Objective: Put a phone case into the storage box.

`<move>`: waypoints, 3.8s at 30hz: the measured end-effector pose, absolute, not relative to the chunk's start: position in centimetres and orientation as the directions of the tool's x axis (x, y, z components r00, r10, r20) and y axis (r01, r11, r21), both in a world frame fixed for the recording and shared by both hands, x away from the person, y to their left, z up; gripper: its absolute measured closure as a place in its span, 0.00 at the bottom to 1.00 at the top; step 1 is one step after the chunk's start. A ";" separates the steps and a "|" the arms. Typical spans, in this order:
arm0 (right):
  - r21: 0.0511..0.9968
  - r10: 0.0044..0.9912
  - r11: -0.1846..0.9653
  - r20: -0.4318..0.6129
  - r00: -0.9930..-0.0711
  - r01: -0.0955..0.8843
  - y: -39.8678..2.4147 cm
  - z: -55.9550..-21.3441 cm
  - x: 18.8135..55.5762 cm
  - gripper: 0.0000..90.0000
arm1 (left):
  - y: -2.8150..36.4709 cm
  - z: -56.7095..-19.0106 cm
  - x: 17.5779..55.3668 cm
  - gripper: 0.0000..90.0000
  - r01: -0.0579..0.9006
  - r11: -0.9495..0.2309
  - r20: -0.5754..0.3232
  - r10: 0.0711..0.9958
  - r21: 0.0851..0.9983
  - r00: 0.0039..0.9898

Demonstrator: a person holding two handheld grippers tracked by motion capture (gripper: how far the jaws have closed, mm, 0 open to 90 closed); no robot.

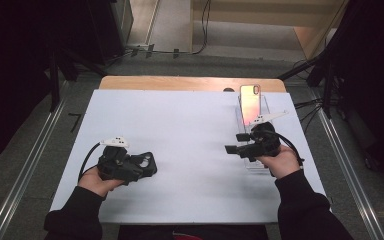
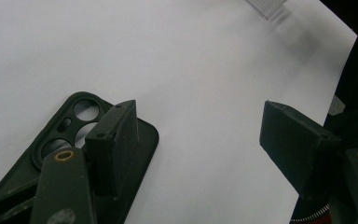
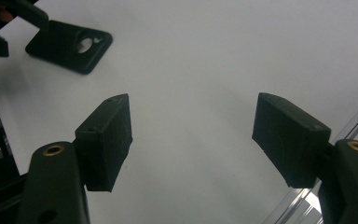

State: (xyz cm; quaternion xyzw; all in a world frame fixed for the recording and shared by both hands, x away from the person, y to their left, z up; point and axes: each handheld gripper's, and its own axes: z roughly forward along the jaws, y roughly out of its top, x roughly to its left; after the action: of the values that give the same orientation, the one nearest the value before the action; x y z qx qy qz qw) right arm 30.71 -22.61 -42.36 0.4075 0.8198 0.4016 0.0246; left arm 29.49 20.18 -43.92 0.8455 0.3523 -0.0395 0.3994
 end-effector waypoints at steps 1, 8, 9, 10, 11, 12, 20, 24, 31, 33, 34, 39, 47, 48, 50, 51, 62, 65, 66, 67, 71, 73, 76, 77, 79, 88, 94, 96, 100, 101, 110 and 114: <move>0.678 0.683 0.350 0.287 -0.671 0.646 -22.6 -42.5 30.4 0.29 | 20.2 -43.9 29.5 0.31 0.627 -0.434 -0.347 0.564 0.647 0.749; 0.674 0.654 0.388 0.279 -0.703 0.629 -22.6 -43.3 28.5 0.29 | 20.2 -43.9 29.4 0.31 0.622 -0.438 -0.343 0.561 0.649 0.753; 0.675 0.653 0.389 0.279 -0.704 0.627 -22.6 -43.4 28.3 0.29 | 20.3 -43.9 29.3 0.31 0.621 -0.437 -0.343 0.561 0.651 0.753; 0.674 0.648 0.395 0.278 -0.709 0.624 -22.6 -43.6 28.1 0.29 | 20.3 -43.9 29.3 0.31 0.620 -0.437 -0.342 0.561 0.651 0.754; 0.670 0.646 0.397 0.281 -0.709 0.627 -22.6 -43.7 27.8 0.29 | 20.3 -43.9 29.3 0.31 0.618 -0.435 -0.342 0.559 0.654 0.755; 0.671 0.640 0.403 0.279 -0.716 0.622 -22.6 -43.8 27.6 0.29 | 20.3 -43.9 29.3 0.31 0.618 -0.436 -0.341 0.559 0.655 0.756; 0.659 0.620 0.423 0.289 -0.729 0.621 -23.0 -45.0 26.1 0.29 | 20.5 -43.9 29.2 0.31 0.614 -0.435 -0.336 0.560 0.659 0.757; 0.653 0.619 0.426 0.295 -0.728 0.627 -23.5 -45.5 25.6 0.29 | 20.4 -44.0 29.2 0.31 0.611 -0.438 -0.333 0.559 0.660 0.760; 0.652 0.609 0.435 0.296 -0.736 0.621 -24.0 -46.2 25.0 0.29 | 20.5 -44.1 29.2 0.29 0.612 -0.435 -0.337 0.557 0.660 0.759; 0.647 0.609 0.434 0.303 -0.733 0.628 -24.1 -46.3 24.9 0.29 | 20.5 -44.1 29.2 0.29 0.612 -0.434 -0.335 0.560 0.661 0.758; 0.647 0.606 0.438 0.300 -0.736 0.624 -24.1 -46.3 24.9 0.29 | 20.6 -44.1 29.2 0.29 0.613 -0.434 -0.335 0.559 0.660 0.758; 0.644 0.610 0.432 0.307 -0.730 0.631 -24.3 -46.4 24.8 0.29 | 20.7 -44.1 29.3 0.29 0.609 -0.434 -0.329 0.562 0.664 0.759; 0.638 0.608 0.441 0.305 -0.733 0.631 -24.3 -46.6 24.9 0.29 | 20.9 -43.9 29.3 0.29 0.602 -0.437 -0.312 0.570 0.668 0.760; 0.635 0.611 0.440 0.306 -0.730 0.635 -24.3 -46.5 24.9 0.29 | 20.9 -43.9 29.3 0.29 0.606 -0.433 -0.318 0.570 0.667 0.758; 0.633 0.614 0.440 0.305 -0.728 0.637 -24.3 -46.5 24.9 0.29 | 20.9 -43.8 29.5 0.29 0.619 -0.421 -0.330 0.578 0.663 0.747; 0.634 0.614 0.441 0.304 -0.728 0.636 -24.3 -46.6 24.9 0.29 | 20.9 -43.8 29.5 0.29 0.617 -0.421 -0.328 0.578 0.665 0.747; 0.632 0.615 0.445 0.300 -0.729 0.635 -24.1 -46.6 24.9 0.29 | 20.1 -45.2 30.0 0.77 0.666 -0.416 -0.376 0.588 0.619 0.716; 0.635 0.613 0.447 0.296 -0.733 0.630 -24.1 -46.6 24.9 0.29 | 19.8 -46.1 30.0 0.98 0.656 -0.469 -0.363 0.571 0.591 0.736; 0.633 0.614 0.446 0.299 -0.731 0.633 -24.1 -46.6 24.9 0.29 | 19.7 -46.5 30.0 0.99 0.663 -0.485 -0.375 0.564 0.570 0.736; 0.632 0.614 0.447 0.297 -0.731 0.633 -24.1 -46.6 24.9 0.29 | 19.5 -46.9 30.1 1.00 0.666 -0.498 -0.380 0.561 0.555 0.736; 0.638 0.611 0.447 0.293 -0.735 0.627 -24.2 -46.6 24.8 0.29 | 18.9 -48.2 30.3 1.00 0.660 -0.556 -0.341 0.574 0.506 0.745; 0.637 0.611 0.448 0.293 -0.735 0.627 -24.2 -46.5 24.8 0.29 | 18.9 -48.6 30.7 1.00 0.663 -0.560 -0.326 0.587 0.496 0.741; 0.634 0.613 0.450 0.292 -0.734 0.629 -24.1 -46.6 24.8 0.29 | 19.0 -48.9 31.1 1.00 0.666 -0.556 -0.328 0.591 0.497 0.737; 0.634 0.611 0.452 0.292 -0.736 0.627 -24.0 -46.6 24.8 0.29 | 19.0 -48.9 31.1 1.00 0.667 -0.554 -0.327 0.592 0.499 0.737; 0.634 0.609 0.456 0.290 -0.738 0.625 -24.0 -46.6 24.8 0.29 | 19.0 -48.9 31.5 1.00 0.667 -0.548 -0.321 0.598 0.504 0.734; 0.629 0.602 0.470 0.284 -0.746 0.619 -23.6 -46.7 24.6 0.29 | 19.6 -49.0 33.7 0.99 0.678 -0.514 -0.277 0.650 0.526 0.708; 0.628 0.599 0.474 0.283 -0.749 0.617 -23.6 -46.7 24.6 0.29 | 20.5 -49.1 35.1 0.99 0.708 -0.454 -0.302 0.681 0.541 0.667; 0.628 0.600 0.474 0.282 -0.748 0.617 -23.7 -46.7 24.6 0.29 | 20.7 -49.1 35.2 0.99 0.715 -0.442 -0.313 0.683 0.542 0.660; 0.632 0.598 0.472 0.282 -0.750 0.614 -23.7 -46.7 24.5 0.29 | 20.8 -48.1 35.0 0.90 0.706 -0.412 -0.347 0.659 0.576 0.668; 0.634 0.598 0.471 0.282 -0.750 0.614 -23.7 -46.7 24.5 0.29 | 20.8 -47.8 34.8 0.87 0.700 -0.402 -0.353 0.652 0.590 0.671; 0.633 0.614 0.454 0.288 -0.735 0.627 -24.3 -46.6 24.0 0.28 | 21.6 -46.1 32.8 0.46 0.686 -0.339 -0.425 0.587 0.644 0.689; 0.633 0.616 0.454 0.285 -0.734 0.627 -24.4 -46.7 23.9 0.28 | 21.6 -45.6 31.9 0.41 0.657 -0.344 -0.398 0.581 0.671 0.710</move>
State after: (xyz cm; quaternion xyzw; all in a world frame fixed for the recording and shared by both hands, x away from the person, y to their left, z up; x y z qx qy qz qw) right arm 23.93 -24.35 -46.68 0.3645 0.8526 0.3743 -0.0072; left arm 31.91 21.59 -45.59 0.8184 0.3782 -0.0444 0.4303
